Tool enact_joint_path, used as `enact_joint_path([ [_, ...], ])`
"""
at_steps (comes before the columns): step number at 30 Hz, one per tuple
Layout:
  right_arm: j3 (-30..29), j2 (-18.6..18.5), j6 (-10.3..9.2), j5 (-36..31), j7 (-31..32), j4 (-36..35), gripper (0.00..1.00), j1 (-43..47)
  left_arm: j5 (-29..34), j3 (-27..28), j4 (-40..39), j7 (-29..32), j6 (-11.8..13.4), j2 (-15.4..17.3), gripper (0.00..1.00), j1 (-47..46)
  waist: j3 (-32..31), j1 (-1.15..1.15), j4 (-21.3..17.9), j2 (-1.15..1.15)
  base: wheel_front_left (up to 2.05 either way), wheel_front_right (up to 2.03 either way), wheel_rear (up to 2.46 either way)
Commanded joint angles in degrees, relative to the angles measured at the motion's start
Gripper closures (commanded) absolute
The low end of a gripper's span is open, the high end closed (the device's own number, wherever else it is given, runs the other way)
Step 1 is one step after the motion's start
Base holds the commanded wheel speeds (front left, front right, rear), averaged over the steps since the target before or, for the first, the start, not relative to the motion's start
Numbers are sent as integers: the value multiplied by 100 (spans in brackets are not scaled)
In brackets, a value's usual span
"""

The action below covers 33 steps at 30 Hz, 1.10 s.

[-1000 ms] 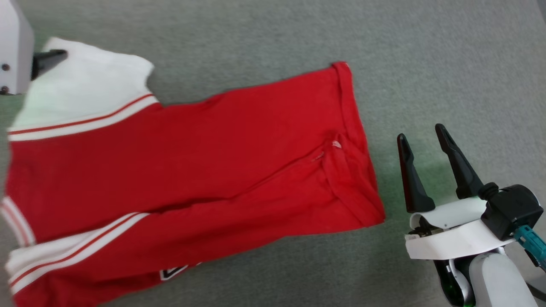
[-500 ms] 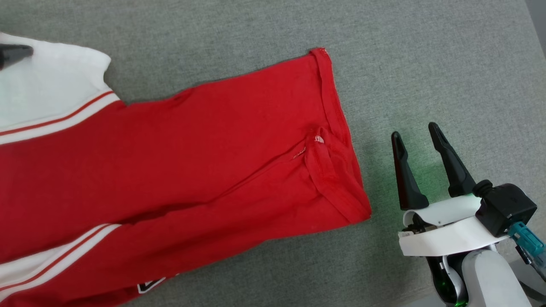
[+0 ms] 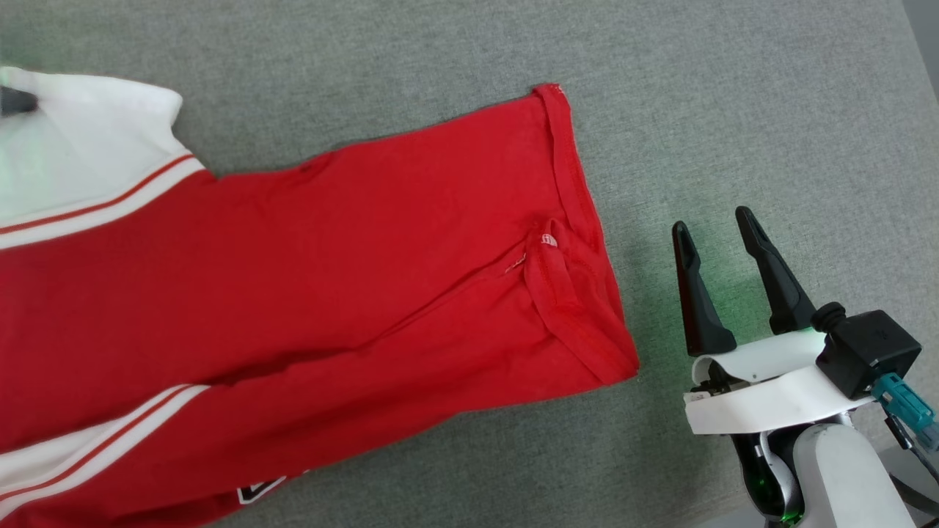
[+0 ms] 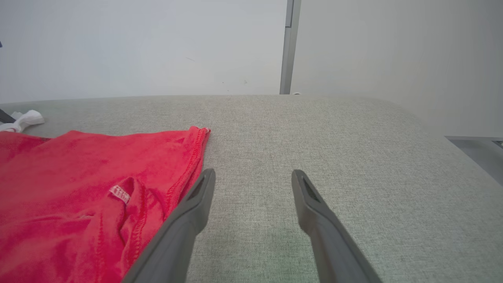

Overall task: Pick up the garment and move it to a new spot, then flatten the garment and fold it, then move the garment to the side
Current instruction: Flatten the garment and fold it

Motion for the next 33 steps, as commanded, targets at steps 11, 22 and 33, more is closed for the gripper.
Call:
enact_joint_path([
  [11,77,-51,-9,315,454,108,0,-241,213,-137,-57,-544,-161,-206,100,323,-225,0,161,0,0,0,0],
  [22,484,-562,-8,1333,3079,411,0,-1686,247,-96,179,-966,-397,-531,100,249,-417,0,421,0,0,0,0],
  [33,483,-504,-8,1679,6042,1726,0,-3449,296,-125,478,-1186,-583,-959,100,-12,-239,0,705,0,0,0,0],
])
